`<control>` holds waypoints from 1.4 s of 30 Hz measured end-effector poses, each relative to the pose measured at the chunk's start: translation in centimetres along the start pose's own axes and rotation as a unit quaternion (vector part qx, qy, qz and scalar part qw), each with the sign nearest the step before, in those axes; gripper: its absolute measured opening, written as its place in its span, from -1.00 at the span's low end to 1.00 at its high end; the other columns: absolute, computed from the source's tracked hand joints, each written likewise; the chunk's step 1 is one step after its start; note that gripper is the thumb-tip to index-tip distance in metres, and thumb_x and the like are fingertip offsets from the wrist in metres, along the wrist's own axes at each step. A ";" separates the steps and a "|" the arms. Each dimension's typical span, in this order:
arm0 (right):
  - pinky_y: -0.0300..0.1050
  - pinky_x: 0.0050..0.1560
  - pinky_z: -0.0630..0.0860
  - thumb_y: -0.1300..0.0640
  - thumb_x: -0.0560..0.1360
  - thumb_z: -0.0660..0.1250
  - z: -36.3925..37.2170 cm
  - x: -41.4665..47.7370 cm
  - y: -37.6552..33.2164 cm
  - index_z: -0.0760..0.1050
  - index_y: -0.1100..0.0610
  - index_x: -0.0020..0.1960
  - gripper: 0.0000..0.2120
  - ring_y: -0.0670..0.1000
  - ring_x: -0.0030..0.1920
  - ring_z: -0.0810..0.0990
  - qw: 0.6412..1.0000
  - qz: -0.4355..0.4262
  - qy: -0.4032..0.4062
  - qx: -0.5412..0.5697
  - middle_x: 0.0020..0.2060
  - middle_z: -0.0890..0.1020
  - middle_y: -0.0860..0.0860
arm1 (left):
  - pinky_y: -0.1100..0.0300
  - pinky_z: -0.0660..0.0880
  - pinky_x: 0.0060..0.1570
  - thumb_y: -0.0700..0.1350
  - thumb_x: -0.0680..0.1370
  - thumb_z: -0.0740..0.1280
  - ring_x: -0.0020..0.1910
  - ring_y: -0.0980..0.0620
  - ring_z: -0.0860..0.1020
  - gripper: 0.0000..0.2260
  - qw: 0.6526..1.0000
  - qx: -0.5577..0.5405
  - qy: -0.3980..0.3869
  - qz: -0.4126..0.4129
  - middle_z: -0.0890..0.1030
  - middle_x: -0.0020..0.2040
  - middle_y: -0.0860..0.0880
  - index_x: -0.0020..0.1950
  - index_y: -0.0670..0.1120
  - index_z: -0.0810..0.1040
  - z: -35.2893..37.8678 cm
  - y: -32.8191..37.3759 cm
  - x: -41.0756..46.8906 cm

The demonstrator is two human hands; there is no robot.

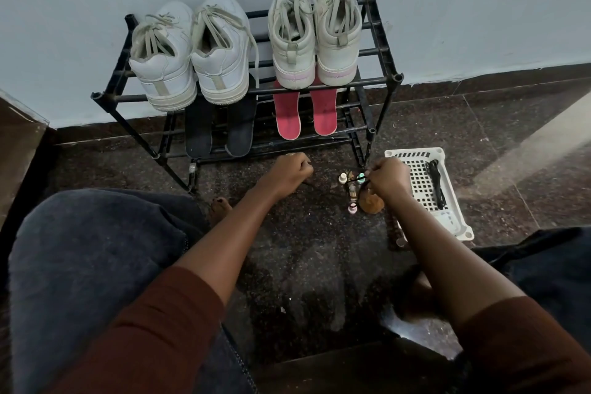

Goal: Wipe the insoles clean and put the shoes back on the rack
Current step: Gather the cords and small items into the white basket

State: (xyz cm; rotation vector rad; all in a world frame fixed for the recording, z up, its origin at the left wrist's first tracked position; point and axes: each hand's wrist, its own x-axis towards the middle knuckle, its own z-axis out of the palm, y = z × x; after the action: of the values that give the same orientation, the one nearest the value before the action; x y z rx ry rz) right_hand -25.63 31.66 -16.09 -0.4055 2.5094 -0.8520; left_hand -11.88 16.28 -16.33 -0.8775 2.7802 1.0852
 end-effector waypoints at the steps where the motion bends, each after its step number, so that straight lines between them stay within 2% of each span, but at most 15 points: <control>1: -0.06 -0.07 0.57 0.30 0.49 0.28 -0.3 0.2 0.3 0.61 0.26 -0.12 -0.87 0.17 -0.12 0.64 1.000 0.007 0.006 0.002 -0.17 0.66 0.23 | 0.16 0.27 -0.21 -0.15 0.57 0.18 -0.13 0.01 0.44 -0.86 1.000 -0.006 0.013 -0.001 0.53 -0.12 -0.06 -0.06 -0.16 0.51 -0.3 -0.1 0.1; 3: 0.06 -0.06 0.59 0.32 0.48 0.26 -0.7 0.5 0.9 0.60 0.28 -0.11 -0.86 0.19 -0.12 0.63 1.000 0.024 0.016 0.000 -0.16 0.64 0.27 | 0.20 0.22 -0.26 -0.16 0.56 0.19 -0.17 0.03 0.43 -0.85 0.999 -0.023 0.039 -0.003 0.51 -0.18 -0.02 -0.04 -0.18 0.54 -0.6 -0.1 0.2; 6: -0.05 -0.14 0.57 0.30 0.49 0.28 -0.8 0.6 1.5 0.60 0.30 -0.05 -0.86 0.16 -0.14 0.62 0.998 0.053 0.018 -0.017 -0.12 0.63 0.26 | 0.25 0.23 -0.35 -0.16 0.55 0.22 -0.26 0.07 0.41 -0.84 0.995 -0.073 0.060 -0.026 0.49 -0.27 0.02 -0.10 -0.21 0.53 -0.5 0.0 0.1; 11: -0.26 -0.33 0.43 0.29 0.50 0.29 -0.9 0.5 2.2 0.59 0.30 -0.03 -0.87 0.08 -0.18 0.59 0.996 0.085 0.014 -0.020 -0.11 0.64 0.22 | 0.18 0.35 -0.23 -0.12 0.55 0.24 -0.28 0.07 0.50 -0.84 0.984 -0.148 0.092 -0.041 0.54 -0.31 0.02 -0.18 -0.15 0.52 -0.5 0.3 -0.3; 15: -0.09 -0.16 0.56 0.31 0.50 0.26 -1.0 0.6 2.0 0.58 0.32 -0.02 -0.85 0.14 -0.14 0.64 0.995 0.095 -0.008 -0.011 -0.09 0.63 0.25 | 0.18 0.31 -0.30 -0.08 0.57 0.25 -0.30 0.04 0.46 -0.85 0.986 -0.144 0.074 -0.035 0.50 -0.30 -0.06 -0.17 -0.07 0.50 -0.4 1.0 -0.2; 18: 0.01 -0.08 0.60 0.33 0.47 0.26 -1.0 0.2 0.3 0.59 0.32 -0.01 -0.83 0.18 -0.13 0.64 0.998 0.039 -0.025 -0.033 -0.13 0.64 0.26 | 0.14 0.28 -0.28 -0.07 0.59 0.23 -0.31 0.00 0.43 -0.82 0.990 -0.132 0.030 -0.024 0.49 -0.27 -0.10 -0.19 -0.04 0.50 -0.2 1.5 -0.1; 20: -0.11 -0.26 0.61 0.32 0.48 0.30 -0.8 -0.7 -1.5 0.57 0.24 0.07 -0.81 0.07 -0.33 0.65 0.997 -0.001 -0.068 0.024 -0.23 0.65 0.20 | 0.14 0.30 -0.25 -0.08 0.60 0.21 -0.32 0.02 0.45 -0.83 0.992 -0.127 0.002 -0.017 0.52 -0.26 -0.04 -0.11 -0.08 0.54 0.1 1.8 -0.1; 22: -0.29 -0.54 0.46 0.31 0.50 0.30 -0.6 -1.7 -3.3 0.54 0.17 0.13 -0.78 -0.08 -0.56 0.52 0.982 -0.019 -0.151 0.109 -0.38 0.59 0.13 | 0.14 0.30 -0.27 -0.09 0.60 0.20 -0.34 0.09 0.44 -0.83 0.994 -0.105 -0.022 -0.007 0.51 -0.30 0.06 -0.08 -0.08 0.56 0.3 2.2 -0.1; 23: -0.28 -0.55 0.42 0.31 0.51 0.28 -0.4 -2.1 -4.1 0.53 0.17 0.14 -0.78 -0.07 -0.57 0.49 0.973 -0.029 -0.187 0.134 -0.41 0.56 0.12 | 0.14 0.29 -0.29 -0.10 0.60 0.19 -0.35 0.11 0.43 -0.82 0.996 -0.089 -0.028 0.000 0.49 -0.33 0.08 -0.11 -0.09 0.55 0.4 2.4 0.0; 27: -0.22 -0.47 0.44 0.31 0.53 0.26 -0.2 -3.0 -5.5 0.56 0.27 -0.02 -0.89 -0.01 -0.50 0.47 0.969 -0.047 -0.192 0.150 -0.45 0.53 0.11 | 0.14 0.27 -0.29 -0.11 0.60 0.18 -0.40 0.08 0.39 -0.73 0.996 -0.074 -0.034 0.020 0.44 -0.40 0.04 -0.31 -0.02 0.42 0.3 2.4 0.0; 30: -0.29 -0.55 0.39 0.30 0.52 0.28 -0.3 -2.9 -5.3 0.53 0.26 -0.26 -0.82 -0.08 -0.58 0.45 0.973 -0.025 -0.180 0.143 -0.49 0.52 0.08 | 0.16 0.29 -0.29 -0.10 0.60 0.19 -0.35 0.05 0.44 -0.79 0.996 -0.076 -0.038 0.025 0.52 -0.33 0.00 -0.18 -0.06 0.54 0.4 2.1 -0.1; 33: -0.28 -0.53 0.40 0.31 0.52 0.28 -0.2 -2.7 -4.9 0.50 0.24 -0.32 -0.77 -0.06 -0.54 0.45 0.967 -0.013 -0.197 0.159 -0.47 0.52 0.10 | 0.16 0.31 -0.28 -0.08 0.60 0.19 -0.32 0.03 0.47 -0.77 0.996 -0.069 -0.040 0.025 0.59 -0.25 -0.10 -0.05 -0.15 0.60 0.6 2.0 0.0; 36: -0.33 -0.60 0.36 0.32 0.50 0.29 0.1 -2.5 -4.4 0.49 0.23 -0.34 -0.76 -0.12 -0.62 0.45 0.973 -0.014 -0.181 0.141 -0.55 0.54 0.04 | 0.23 0.28 -0.36 -0.08 0.58 0.23 -0.41 0.22 0.43 -0.79 0.997 -0.060 -0.040 0.030 0.57 -0.31 0.01 -0.09 -0.15 0.61 0.6 1.9 0.0; 39: -0.23 -0.46 0.48 0.29 0.49 0.31 0.4 -2.0 -4.1 0.50 0.16 -0.35 -0.77 -0.03 -0.51 0.54 0.988 -0.035 -0.140 0.063 -0.49 0.59 0.07 | 0.32 0.24 -0.46 -0.09 0.54 0.26 -0.50 0.33 0.41 -0.81 0.998 -0.049 -0.042 0.026 0.51 -0.36 0.14 -0.11 -0.14 0.62 0.5 1.7 0.0; 42: -0.02 -0.19 0.62 0.26 0.47 0.33 0.4 -1.4 -3.7 0.50 0.12 -0.35 -0.77 0.12 -0.32 0.63 0.993 -0.043 -0.105 0.013 -0.32 0.63 0.17 | 0.28 0.32 -0.37 -0.10 0.53 0.26 -0.39 0.28 0.46 -0.81 0.997 -0.059 -0.044 0.015 0.57 -0.28 0.12 -0.12 -0.14 0.63 0.3 1.4 0.0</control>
State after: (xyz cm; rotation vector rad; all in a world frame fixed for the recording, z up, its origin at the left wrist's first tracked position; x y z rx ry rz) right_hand -23.74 29.25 -13.59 -0.5683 2.2982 -0.8283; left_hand -12.66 17.32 -15.66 -0.7786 2.6903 1.2726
